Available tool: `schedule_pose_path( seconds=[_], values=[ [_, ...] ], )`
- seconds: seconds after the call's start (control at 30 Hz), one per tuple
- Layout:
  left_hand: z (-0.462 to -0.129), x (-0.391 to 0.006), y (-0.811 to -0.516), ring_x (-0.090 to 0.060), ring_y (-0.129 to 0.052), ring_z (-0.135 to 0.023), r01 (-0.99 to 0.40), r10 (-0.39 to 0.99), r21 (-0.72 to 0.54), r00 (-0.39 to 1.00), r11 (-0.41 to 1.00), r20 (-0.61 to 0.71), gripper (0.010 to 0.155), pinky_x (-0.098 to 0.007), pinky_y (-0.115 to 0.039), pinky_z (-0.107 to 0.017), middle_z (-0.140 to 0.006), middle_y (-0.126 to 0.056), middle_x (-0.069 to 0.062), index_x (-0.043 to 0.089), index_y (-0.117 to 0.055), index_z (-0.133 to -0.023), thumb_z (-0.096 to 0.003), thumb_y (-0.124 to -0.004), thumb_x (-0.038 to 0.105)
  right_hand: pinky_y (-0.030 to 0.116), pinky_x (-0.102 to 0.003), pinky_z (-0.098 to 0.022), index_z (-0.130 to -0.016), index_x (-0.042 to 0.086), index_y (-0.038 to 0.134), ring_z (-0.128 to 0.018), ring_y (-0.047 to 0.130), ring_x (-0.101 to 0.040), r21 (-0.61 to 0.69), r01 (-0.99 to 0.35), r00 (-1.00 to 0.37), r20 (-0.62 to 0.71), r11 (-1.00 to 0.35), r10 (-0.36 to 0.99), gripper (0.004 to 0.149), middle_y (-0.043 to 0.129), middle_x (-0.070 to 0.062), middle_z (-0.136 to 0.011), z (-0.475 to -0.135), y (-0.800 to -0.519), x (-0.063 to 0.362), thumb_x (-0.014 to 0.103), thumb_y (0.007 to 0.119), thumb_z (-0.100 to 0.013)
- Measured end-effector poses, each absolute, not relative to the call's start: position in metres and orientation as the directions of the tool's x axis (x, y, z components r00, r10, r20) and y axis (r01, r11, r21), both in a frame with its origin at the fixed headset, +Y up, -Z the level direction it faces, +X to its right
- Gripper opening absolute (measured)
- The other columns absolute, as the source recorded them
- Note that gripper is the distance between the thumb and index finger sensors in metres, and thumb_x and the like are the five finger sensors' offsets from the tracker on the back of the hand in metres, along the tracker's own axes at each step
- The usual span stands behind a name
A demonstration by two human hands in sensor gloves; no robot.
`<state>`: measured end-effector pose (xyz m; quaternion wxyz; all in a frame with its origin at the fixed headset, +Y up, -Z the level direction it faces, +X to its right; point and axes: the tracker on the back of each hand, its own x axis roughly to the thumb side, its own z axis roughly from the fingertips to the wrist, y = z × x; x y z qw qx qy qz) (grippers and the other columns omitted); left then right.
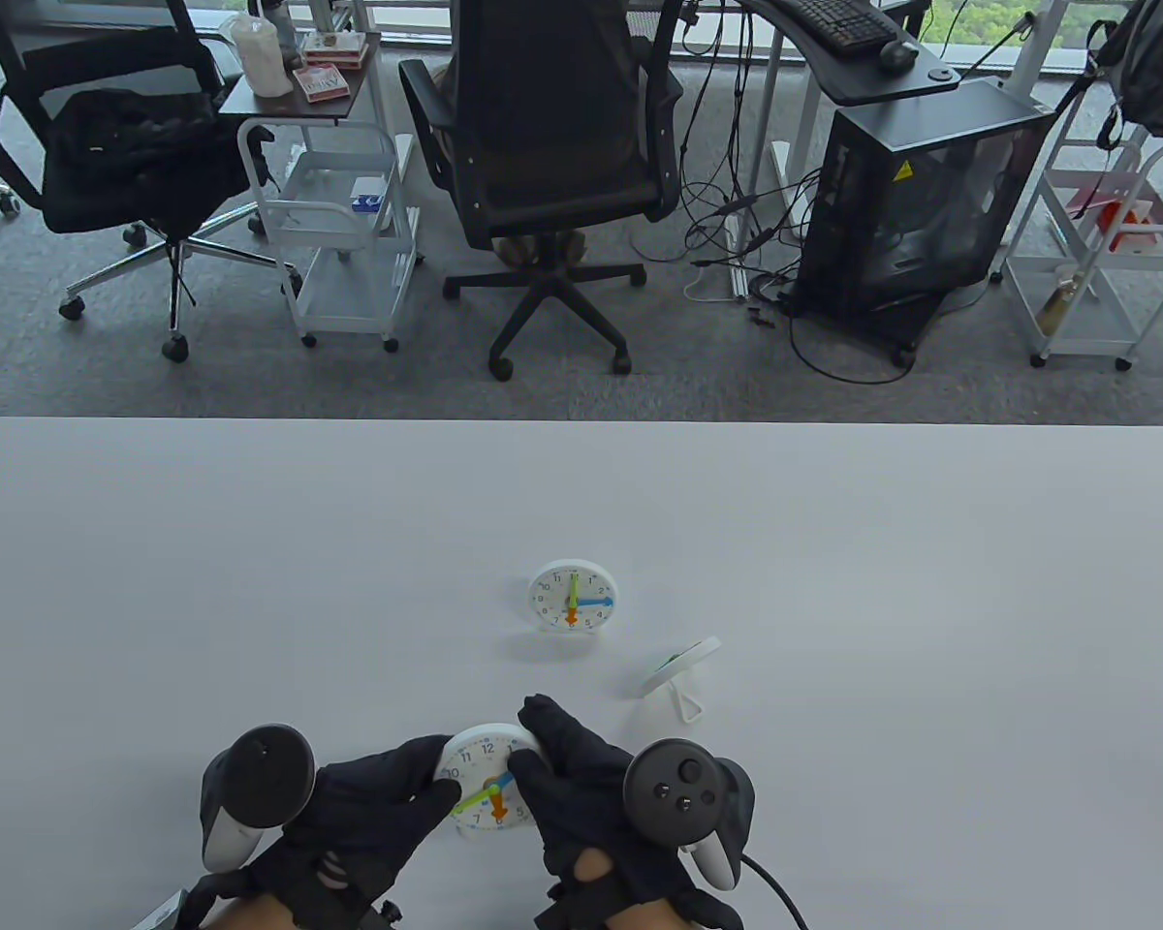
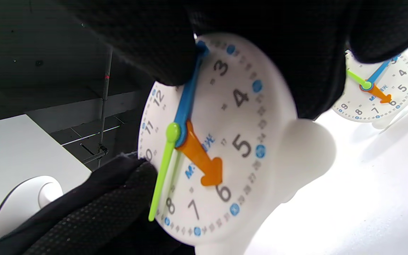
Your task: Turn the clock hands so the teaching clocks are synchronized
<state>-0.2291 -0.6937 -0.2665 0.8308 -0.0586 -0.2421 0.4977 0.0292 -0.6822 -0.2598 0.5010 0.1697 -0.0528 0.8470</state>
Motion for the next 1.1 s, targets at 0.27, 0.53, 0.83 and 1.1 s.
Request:
schedule_pose_path(
  seconds=[0.27, 0.53, 0.83, 1.1],
  values=[
    [-0.2667, -0.2299, -0.6941, -0.043, -0.099, -0.066, -0.804, 0.858, -0.332, 0.386, 0.493, 0.34, 0.053, -0.07, -0.064, -0.058, -0.075, -0.103, -0.011, 0.013, -0.077, -0.094, -0.0506, -0.081, 0.044, 0.073, -0.064, -0.045, -0.095, -0.006, 0.071, -0.052, 0.099, -0.039, 0.082, -0.866, -0.439, 0.344, -0.492, 0.83, 0.058, 0.089, -0.019, -0.076, -0.2595, -0.6817, 0.0289, 0.032, 0.078, -0.052],
    [-0.2666, -0.2307, -0.694, -0.043, -0.099, -0.066, -0.817, 0.87, -0.332, 0.37, 0.471, 0.325, 0.053, -0.07, -0.064, -0.058, -0.074, -0.103, -0.01, 0.013, -0.076, -0.094, -0.0507, -0.081, 0.044, 0.073, -0.064, -0.045, -0.096, -0.006, 0.07, -0.053, 0.098, -0.039, 0.093, -0.878, -0.415, 0.335, -0.469, 0.846, 0.057, 0.089, -0.019, -0.077, -0.2594, -0.6817, 0.0295, 0.03, 0.078, -0.052],
    [-0.267, -0.2327, -0.6931, -0.042, -0.099, -0.066, -0.83, 0.884, -0.333, 0.352, 0.447, 0.308, 0.053, -0.07, -0.064, -0.058, -0.074, -0.103, -0.01, 0.013, -0.077, -0.094, -0.0506, -0.081, 0.043, 0.072, -0.064, -0.046, -0.096, -0.005, 0.07, -0.053, 0.098, -0.039, 0.116, -0.896, -0.377, 0.313, -0.43, 0.871, 0.056, 0.088, -0.019, -0.078, -0.2603, -0.6829, 0.0301, 0.029, 0.076, -0.052],
    [-0.2676, -0.2337, -0.6932, -0.042, -0.099, -0.066, -0.837, 0.893, -0.338, 0.341, 0.43, 0.293, 0.053, -0.069, -0.064, -0.058, -0.074, -0.103, -0.01, 0.013, -0.077, -0.094, -0.0507, -0.081, 0.043, 0.072, -0.064, -0.046, -0.096, -0.005, 0.07, -0.053, 0.098, -0.04, 0.126, -0.904, -0.358, 0.304, -0.409, 0.883, 0.054, 0.088, -0.019, -0.078, -0.2606, -0.6829, 0.0306, 0.027, 0.074, -0.052]
  ],
)
